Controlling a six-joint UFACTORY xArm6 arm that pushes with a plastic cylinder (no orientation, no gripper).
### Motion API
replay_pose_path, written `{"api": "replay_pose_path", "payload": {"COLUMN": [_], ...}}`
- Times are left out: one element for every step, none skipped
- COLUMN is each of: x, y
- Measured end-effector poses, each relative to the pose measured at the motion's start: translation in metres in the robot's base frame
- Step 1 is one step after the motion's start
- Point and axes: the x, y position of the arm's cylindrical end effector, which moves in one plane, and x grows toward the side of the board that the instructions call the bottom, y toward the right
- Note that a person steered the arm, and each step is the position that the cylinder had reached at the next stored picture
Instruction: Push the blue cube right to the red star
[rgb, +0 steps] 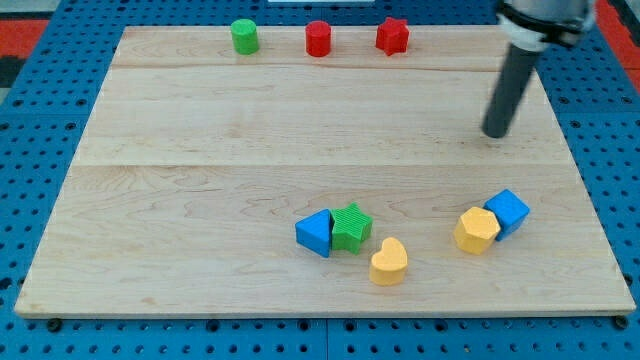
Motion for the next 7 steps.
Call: {"api": "replay_pose_path", "payload": {"x": [0.055,0.089,0.114,0.148,0.144,0.118,0.102], "y": [0.035,0.049,0.044,0.034,-0.009,-0.008,-0.012]}}
